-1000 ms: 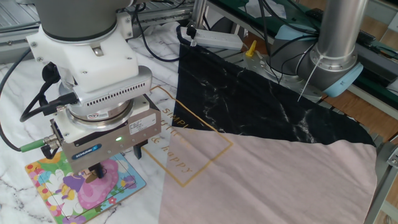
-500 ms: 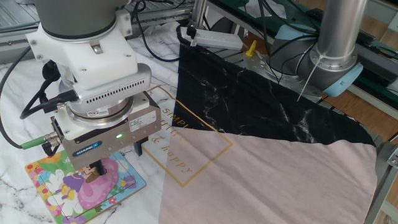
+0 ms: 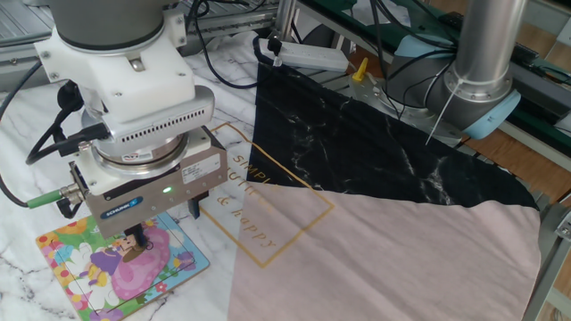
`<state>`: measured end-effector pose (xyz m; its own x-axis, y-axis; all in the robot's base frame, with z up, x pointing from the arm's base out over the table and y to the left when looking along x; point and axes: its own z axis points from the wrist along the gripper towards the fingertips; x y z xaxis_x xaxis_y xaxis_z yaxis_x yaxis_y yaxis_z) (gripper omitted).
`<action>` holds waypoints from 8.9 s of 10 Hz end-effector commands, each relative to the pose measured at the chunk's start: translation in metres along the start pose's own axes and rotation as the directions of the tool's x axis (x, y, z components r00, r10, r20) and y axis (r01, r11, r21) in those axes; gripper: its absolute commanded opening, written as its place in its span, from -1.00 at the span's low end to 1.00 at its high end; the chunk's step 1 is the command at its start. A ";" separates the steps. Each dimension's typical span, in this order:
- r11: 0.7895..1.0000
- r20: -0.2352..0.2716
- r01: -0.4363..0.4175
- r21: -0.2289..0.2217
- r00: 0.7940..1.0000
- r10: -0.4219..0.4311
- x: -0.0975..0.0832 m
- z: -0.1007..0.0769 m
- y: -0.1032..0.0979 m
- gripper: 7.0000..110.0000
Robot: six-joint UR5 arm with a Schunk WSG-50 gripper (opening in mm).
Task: Assemble one piece of a puzzle
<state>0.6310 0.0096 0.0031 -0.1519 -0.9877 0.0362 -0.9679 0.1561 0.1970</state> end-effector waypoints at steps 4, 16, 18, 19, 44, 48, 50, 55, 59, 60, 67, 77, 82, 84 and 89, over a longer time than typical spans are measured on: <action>1.000 0.000 0.013 0.014 1.000 -0.013 0.010 0.003 -0.005 0.15; 1.000 0.012 0.012 0.018 1.000 -0.012 0.004 0.008 -0.014 0.15; 1.000 -0.001 0.016 0.014 1.000 -0.016 0.008 0.002 -0.011 0.15; 1.000 -0.002 0.021 0.006 1.000 -0.021 0.009 -0.001 -0.010 0.15; 0.999 -0.014 0.016 -0.045 1.000 -0.017 0.021 -0.009 0.001 0.15; 0.999 0.009 0.004 -0.047 1.000 -0.003 0.008 -0.004 -0.006 0.15; 0.999 0.018 -0.002 -0.050 1.000 0.003 0.003 -0.003 -0.006 0.15; 0.999 0.017 -0.013 -0.045 1.000 0.014 -0.003 -0.001 -0.008 0.15; 0.999 0.016 -0.020 -0.047 1.000 0.021 -0.004 0.004 -0.005 0.15; 0.999 0.017 -0.023 -0.047 1.000 0.024 -0.004 0.005 -0.004 0.15; 0.999 0.013 -0.026 -0.040 1.000 0.027 -0.003 0.003 -0.006 0.15; 0.929 0.236 -0.365 0.051 0.909 0.344 -0.041 -0.099 -0.012 0.15; 0.612 0.425 -0.759 0.223 0.640 0.640 -0.002 -0.085 -0.060 -1.00; 0.571 0.515 -0.809 0.140 0.552 0.656 -0.028 -0.090 -0.067 -1.00; 0.481 0.622 -0.876 0.048 0.402 0.672 -0.066 -0.092 -0.099 -1.00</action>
<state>0.7328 0.0358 0.0688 -0.8345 -0.4036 -0.3750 -0.4143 0.9084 -0.0559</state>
